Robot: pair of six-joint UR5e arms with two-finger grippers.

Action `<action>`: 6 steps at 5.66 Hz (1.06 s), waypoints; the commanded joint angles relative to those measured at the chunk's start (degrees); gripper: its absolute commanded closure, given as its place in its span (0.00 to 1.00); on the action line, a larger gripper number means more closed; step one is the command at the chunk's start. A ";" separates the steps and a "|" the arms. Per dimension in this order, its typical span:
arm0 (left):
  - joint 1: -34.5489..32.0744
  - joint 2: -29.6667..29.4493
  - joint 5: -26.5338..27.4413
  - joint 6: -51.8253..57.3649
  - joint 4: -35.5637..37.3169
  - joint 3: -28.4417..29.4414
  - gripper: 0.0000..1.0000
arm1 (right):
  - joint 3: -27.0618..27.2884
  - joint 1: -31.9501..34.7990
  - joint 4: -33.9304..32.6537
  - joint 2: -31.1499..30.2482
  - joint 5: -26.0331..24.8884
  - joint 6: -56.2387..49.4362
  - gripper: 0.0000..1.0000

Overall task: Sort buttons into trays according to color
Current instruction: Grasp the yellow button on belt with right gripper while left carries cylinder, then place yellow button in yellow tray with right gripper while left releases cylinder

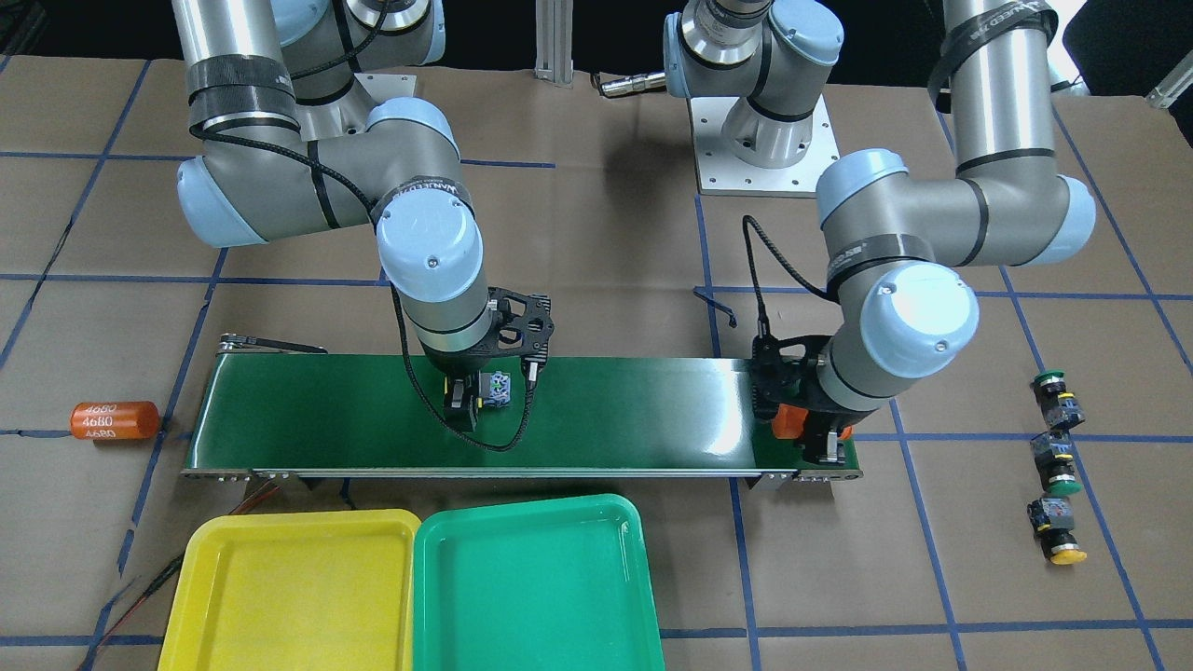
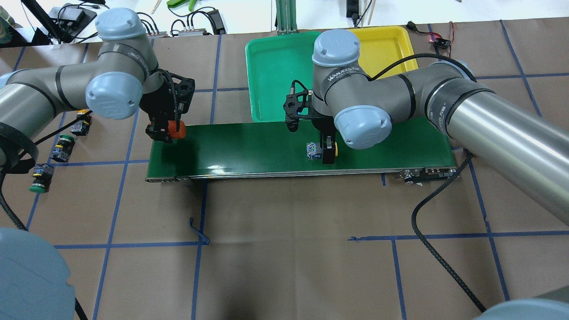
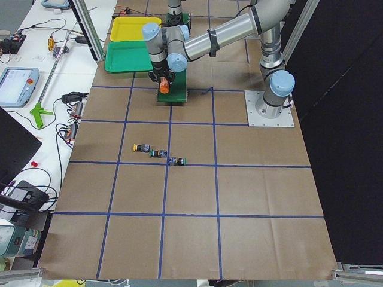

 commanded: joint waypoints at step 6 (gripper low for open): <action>16.17 5.42 -0.23 -3.52 2.32 -1.35 0.01 | 2.87 -9.27 -2.99 -2.41 -6.57 -12.10 0.88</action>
